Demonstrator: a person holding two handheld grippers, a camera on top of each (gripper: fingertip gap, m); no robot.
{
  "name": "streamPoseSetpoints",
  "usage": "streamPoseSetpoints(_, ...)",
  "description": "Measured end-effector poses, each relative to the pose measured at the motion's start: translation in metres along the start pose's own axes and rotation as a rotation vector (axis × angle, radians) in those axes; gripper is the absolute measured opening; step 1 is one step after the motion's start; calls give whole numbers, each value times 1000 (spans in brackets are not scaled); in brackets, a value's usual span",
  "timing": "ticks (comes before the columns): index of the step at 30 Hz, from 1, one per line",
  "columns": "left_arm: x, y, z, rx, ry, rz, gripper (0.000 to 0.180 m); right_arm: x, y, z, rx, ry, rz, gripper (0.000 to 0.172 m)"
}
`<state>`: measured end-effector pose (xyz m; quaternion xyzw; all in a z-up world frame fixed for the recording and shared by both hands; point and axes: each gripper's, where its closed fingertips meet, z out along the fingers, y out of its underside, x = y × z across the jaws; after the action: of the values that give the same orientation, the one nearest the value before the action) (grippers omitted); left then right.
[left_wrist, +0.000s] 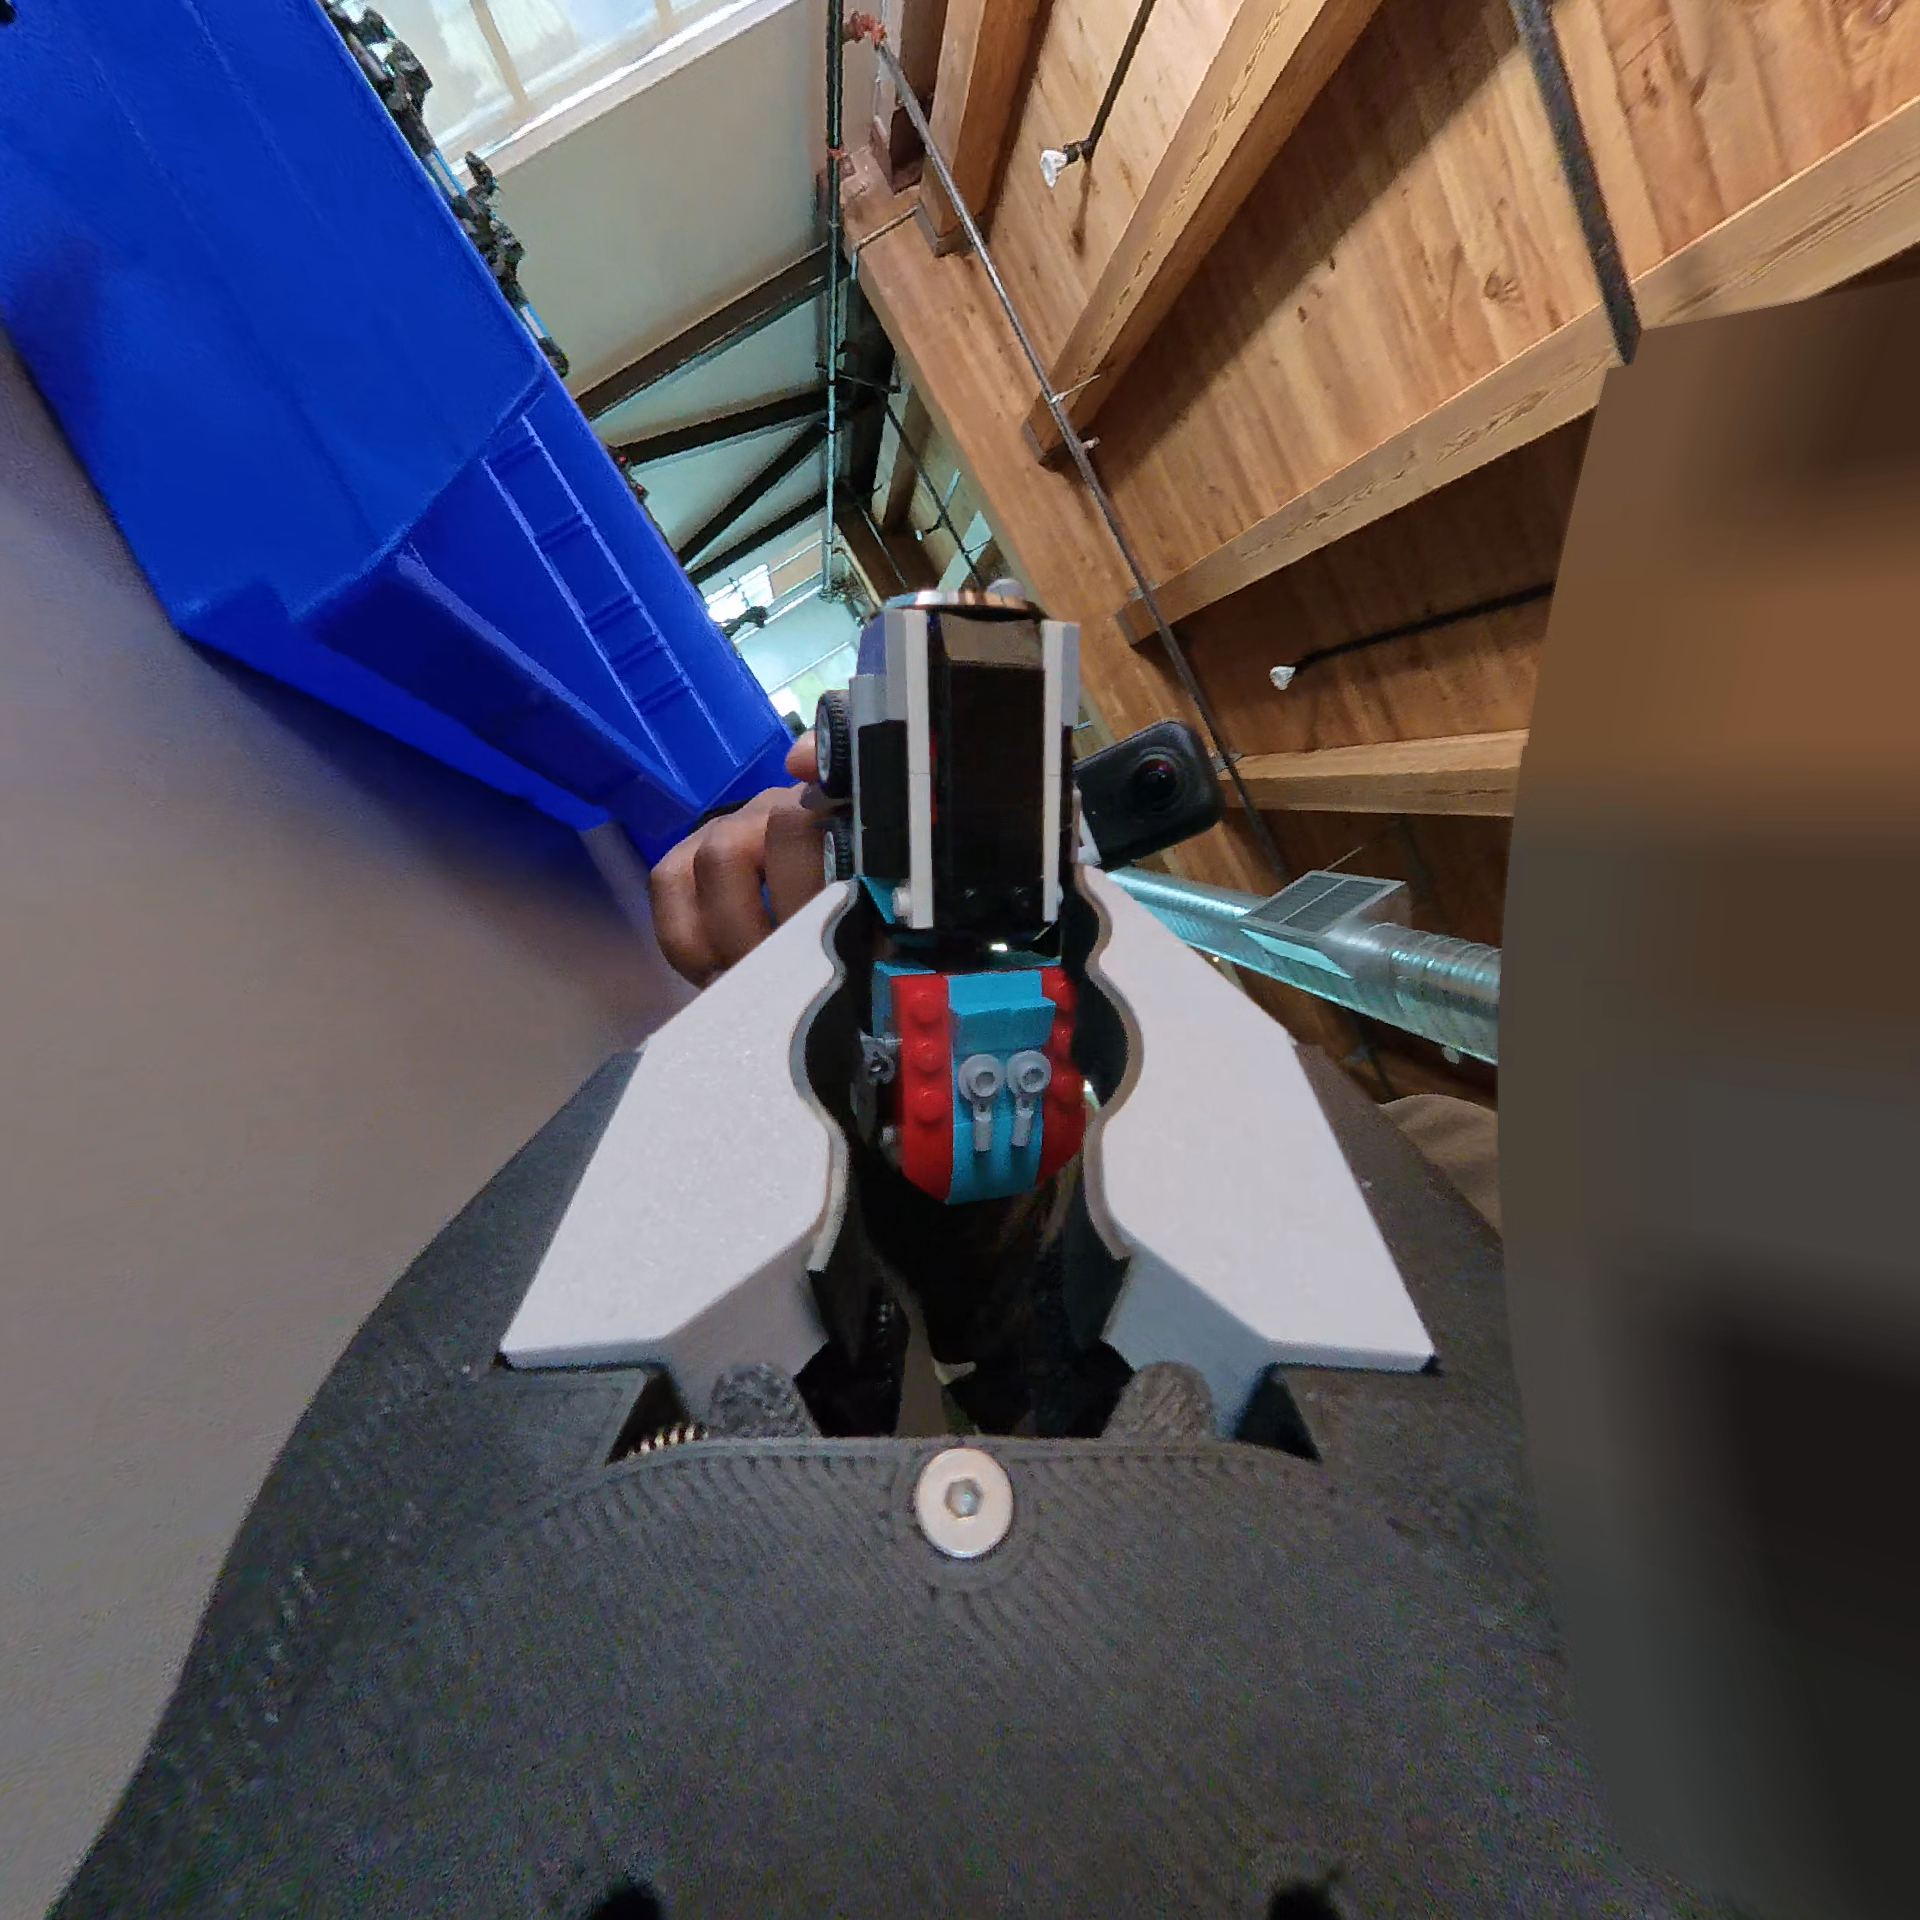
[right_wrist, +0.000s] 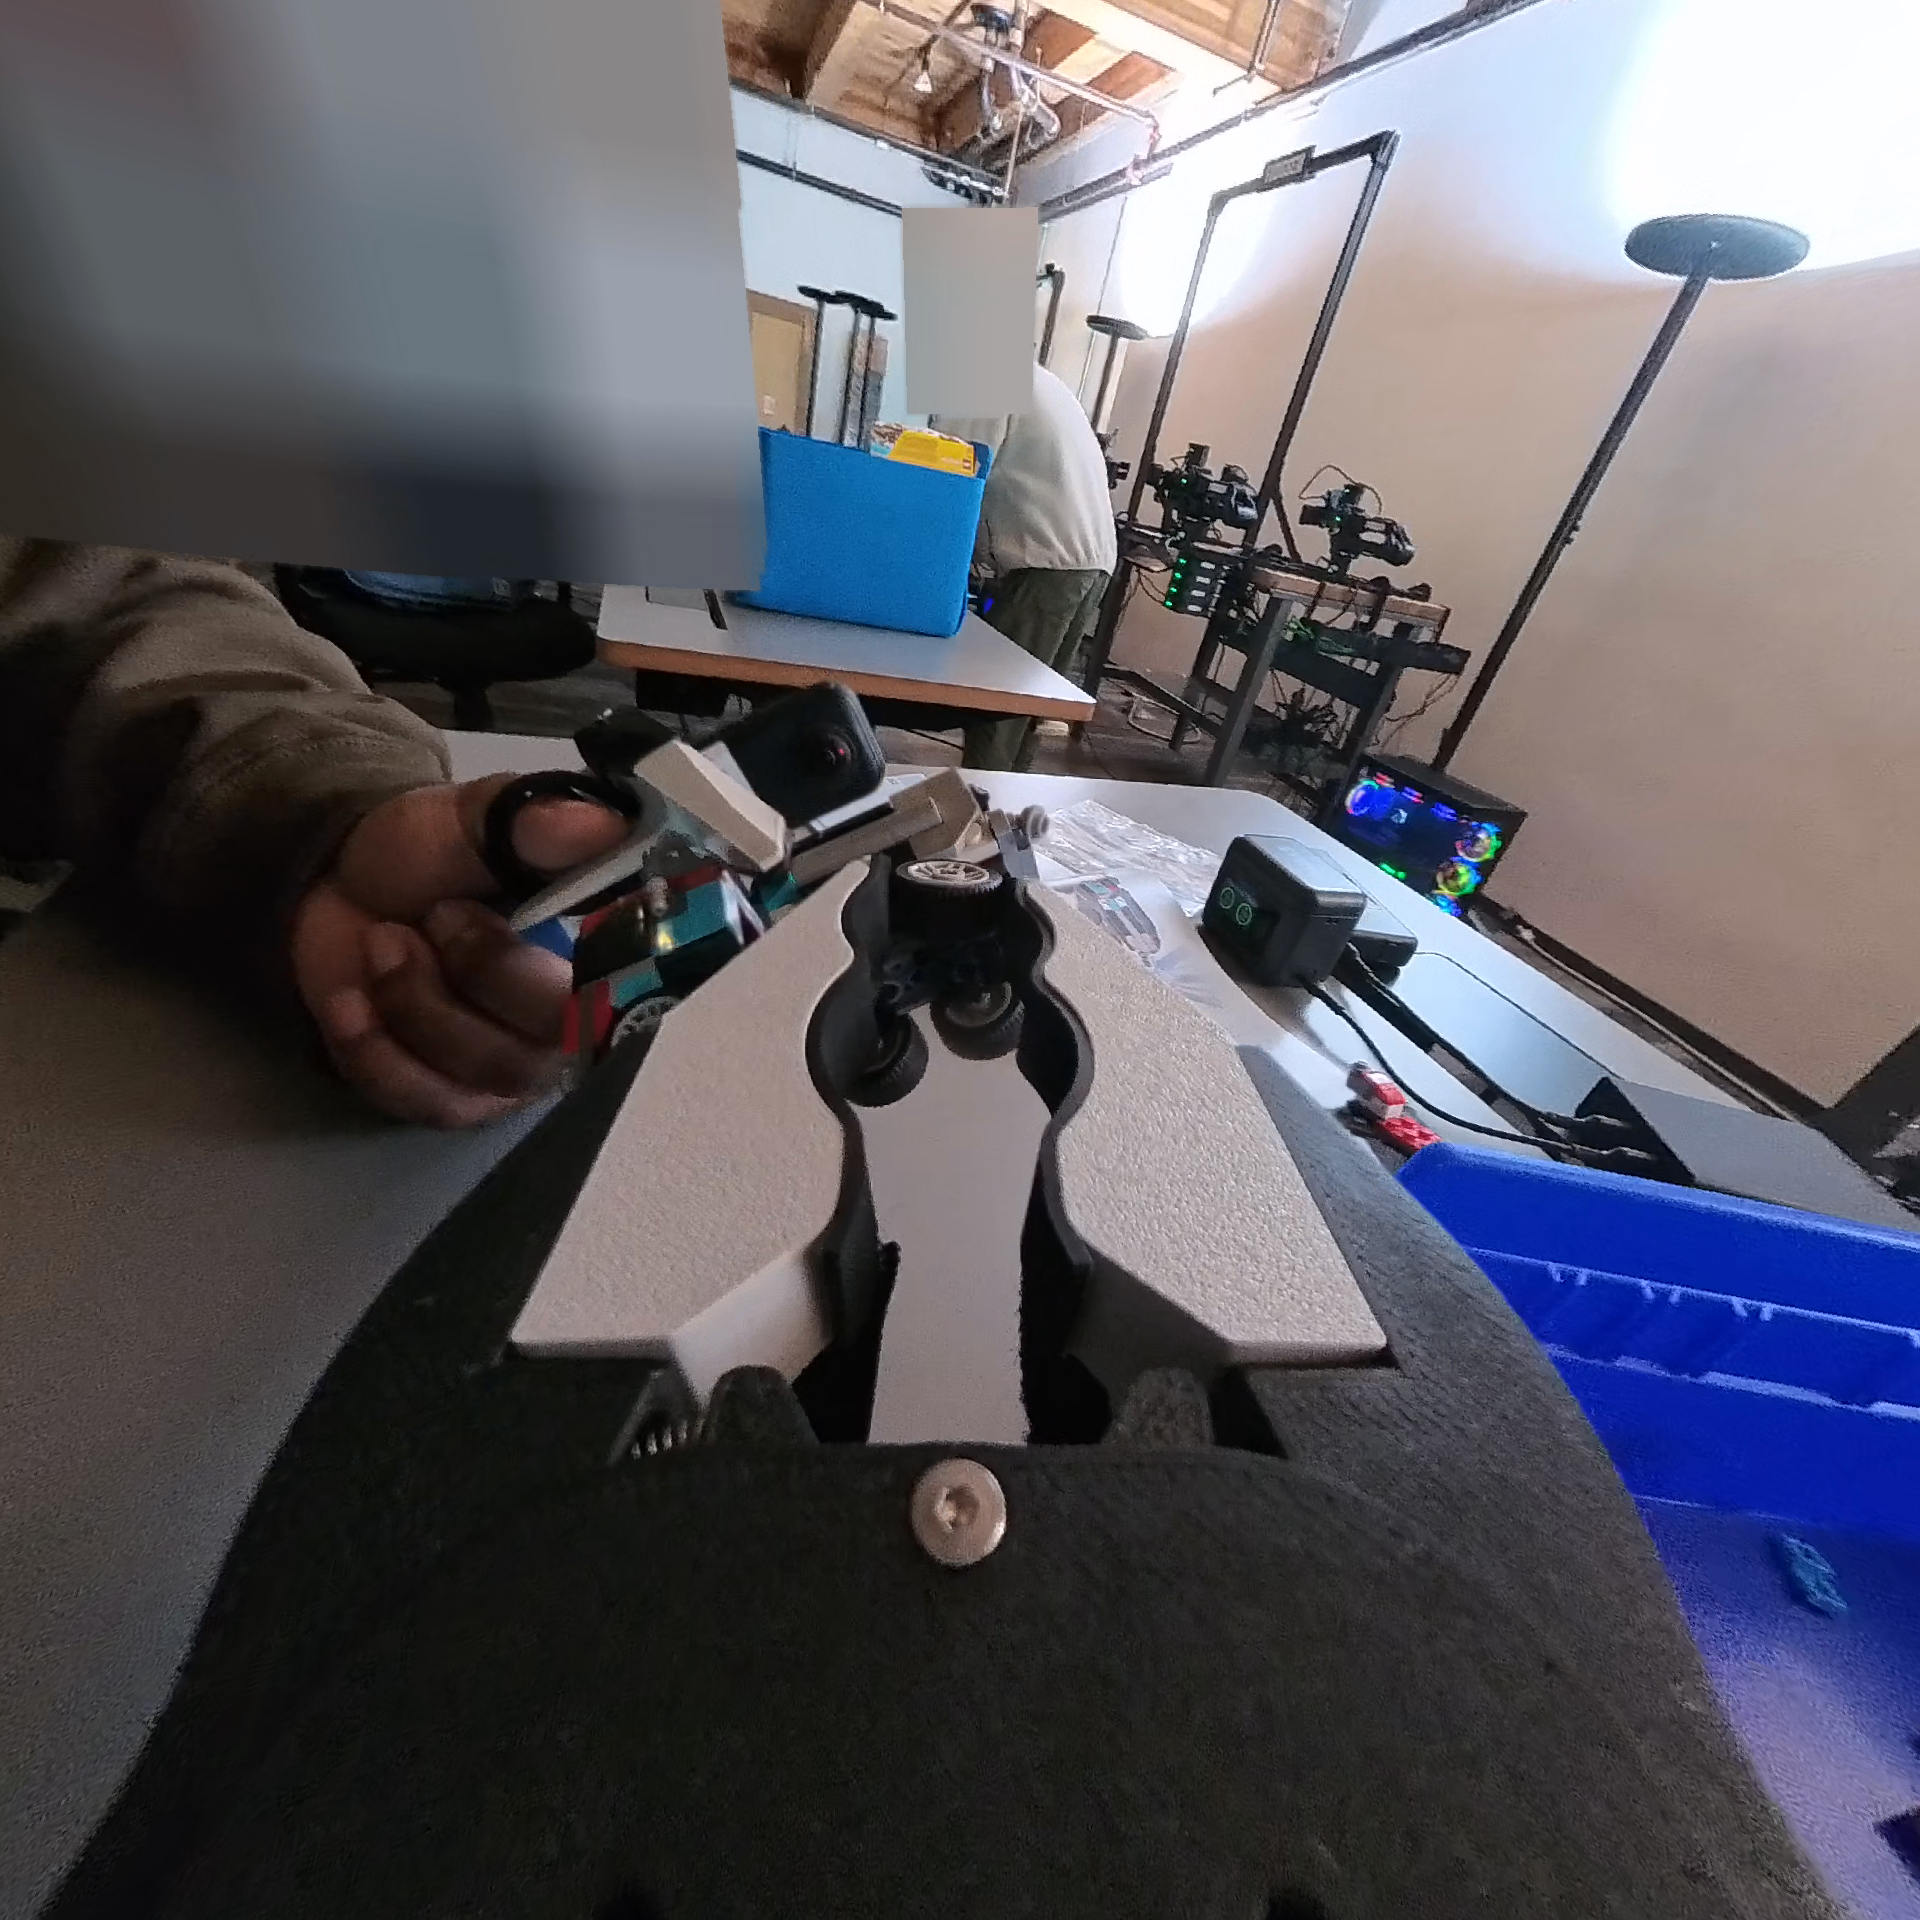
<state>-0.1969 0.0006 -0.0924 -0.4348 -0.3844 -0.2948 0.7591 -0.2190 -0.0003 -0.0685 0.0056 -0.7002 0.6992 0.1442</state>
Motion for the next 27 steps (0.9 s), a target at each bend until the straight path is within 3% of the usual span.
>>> streamPoseSetpoints(6, 1, -2, -1, 14, 7, -5, 37, 1, -2, 2, 28, -8, 67, 23)
streamPoseSetpoints(17, 2, -12, -4, 53, -25, 38, 37, 2, -2, 0, -8, 40, -56, 23)
streamPoseSetpoints(27, 0, -5, -1, -5, -89, 135, 37, -1, -2, 1, -20, 45, -84, 22)
